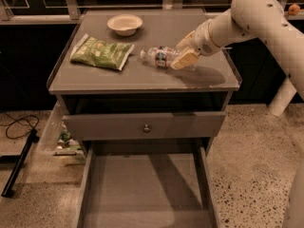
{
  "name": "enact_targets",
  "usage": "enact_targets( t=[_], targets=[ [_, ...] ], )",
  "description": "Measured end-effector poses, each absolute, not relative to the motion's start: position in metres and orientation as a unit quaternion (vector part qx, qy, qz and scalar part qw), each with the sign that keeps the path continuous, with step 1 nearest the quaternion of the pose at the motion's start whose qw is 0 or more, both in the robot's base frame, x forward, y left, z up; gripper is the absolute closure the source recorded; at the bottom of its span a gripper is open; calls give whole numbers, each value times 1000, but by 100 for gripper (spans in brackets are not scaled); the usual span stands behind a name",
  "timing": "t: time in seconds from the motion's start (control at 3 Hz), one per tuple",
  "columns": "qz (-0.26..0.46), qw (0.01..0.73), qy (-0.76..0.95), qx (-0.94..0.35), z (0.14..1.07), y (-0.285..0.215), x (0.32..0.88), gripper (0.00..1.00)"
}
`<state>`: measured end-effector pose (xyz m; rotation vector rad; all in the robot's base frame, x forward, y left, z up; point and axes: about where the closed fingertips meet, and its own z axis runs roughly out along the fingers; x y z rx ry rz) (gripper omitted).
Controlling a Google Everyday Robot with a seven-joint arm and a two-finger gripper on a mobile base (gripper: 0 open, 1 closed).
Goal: Pick water bottle from middle drawer and place on counter
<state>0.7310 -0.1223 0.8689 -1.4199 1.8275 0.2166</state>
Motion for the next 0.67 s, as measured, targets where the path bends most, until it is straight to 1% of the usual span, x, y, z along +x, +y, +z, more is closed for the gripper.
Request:
enact_targets(
  t=[0.33,0.67],
  targets=[
    [86,397,721,-561,869,-122,731,0],
    [86,397,721,-561,869,-122,731,0]
  ],
)
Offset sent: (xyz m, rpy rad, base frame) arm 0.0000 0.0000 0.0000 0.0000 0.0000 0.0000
